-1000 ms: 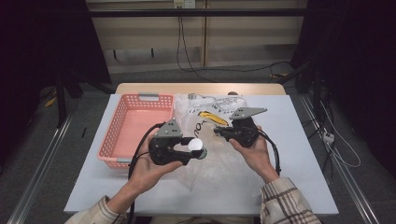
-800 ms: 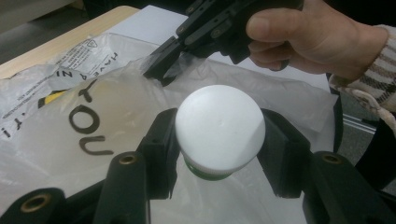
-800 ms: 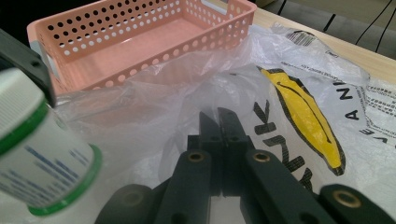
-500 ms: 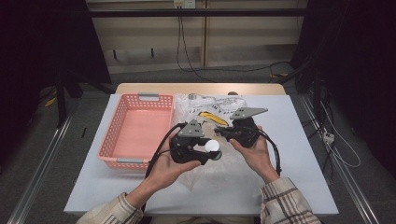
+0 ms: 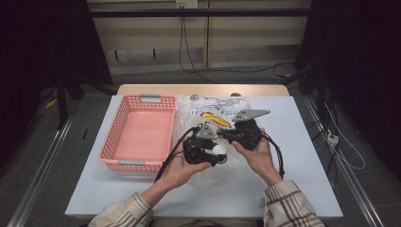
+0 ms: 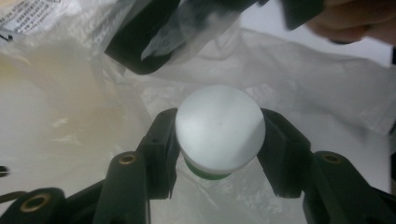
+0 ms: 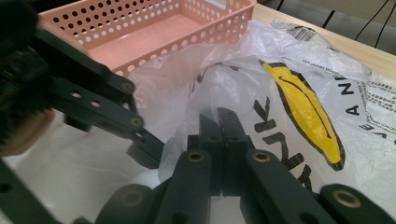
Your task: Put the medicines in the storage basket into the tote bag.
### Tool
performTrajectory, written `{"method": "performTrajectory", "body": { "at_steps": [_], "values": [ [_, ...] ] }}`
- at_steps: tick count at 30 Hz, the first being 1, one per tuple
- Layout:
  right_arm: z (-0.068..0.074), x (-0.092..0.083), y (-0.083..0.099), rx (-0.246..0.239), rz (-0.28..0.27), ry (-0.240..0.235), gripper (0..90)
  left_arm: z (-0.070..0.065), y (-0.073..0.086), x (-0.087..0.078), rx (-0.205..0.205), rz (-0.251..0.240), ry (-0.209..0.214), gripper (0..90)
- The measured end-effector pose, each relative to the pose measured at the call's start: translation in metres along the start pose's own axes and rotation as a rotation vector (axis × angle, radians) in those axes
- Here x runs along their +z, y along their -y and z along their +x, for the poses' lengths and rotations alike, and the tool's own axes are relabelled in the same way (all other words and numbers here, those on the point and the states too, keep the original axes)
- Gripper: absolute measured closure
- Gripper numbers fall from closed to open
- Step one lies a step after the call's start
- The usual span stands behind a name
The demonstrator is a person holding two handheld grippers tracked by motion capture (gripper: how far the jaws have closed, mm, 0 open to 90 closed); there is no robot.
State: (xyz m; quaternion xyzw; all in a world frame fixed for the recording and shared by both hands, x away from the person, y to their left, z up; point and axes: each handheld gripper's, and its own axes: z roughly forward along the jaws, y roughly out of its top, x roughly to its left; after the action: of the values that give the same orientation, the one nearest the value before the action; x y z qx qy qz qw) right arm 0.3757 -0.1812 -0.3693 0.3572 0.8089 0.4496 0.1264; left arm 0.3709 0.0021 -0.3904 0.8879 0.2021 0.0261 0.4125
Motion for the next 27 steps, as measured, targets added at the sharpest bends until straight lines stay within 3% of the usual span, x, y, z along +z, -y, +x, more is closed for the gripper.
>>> {"method": "performTrajectory", "body": {
  "at_steps": [7, 15, 27],
  "values": [
    [0.001, 0.000, 0.006, 0.014, 0.013, -0.002, 90.0, 0.006, 0.007, 0.023, -0.037, 0.034, -0.044, 51.0],
    [0.001, 0.000, 0.015, 0.021, 0.041, 0.002, 90.0, 0.011, 0.013, 0.041, -0.087, 0.038, -0.059, 50.9],
    [-0.004, -0.001, 0.023, 0.035, 0.052, 0.003, 90.0, 0.007, 0.013, 0.050, -0.060, 0.057, -0.084, 50.4]
  ]
}}
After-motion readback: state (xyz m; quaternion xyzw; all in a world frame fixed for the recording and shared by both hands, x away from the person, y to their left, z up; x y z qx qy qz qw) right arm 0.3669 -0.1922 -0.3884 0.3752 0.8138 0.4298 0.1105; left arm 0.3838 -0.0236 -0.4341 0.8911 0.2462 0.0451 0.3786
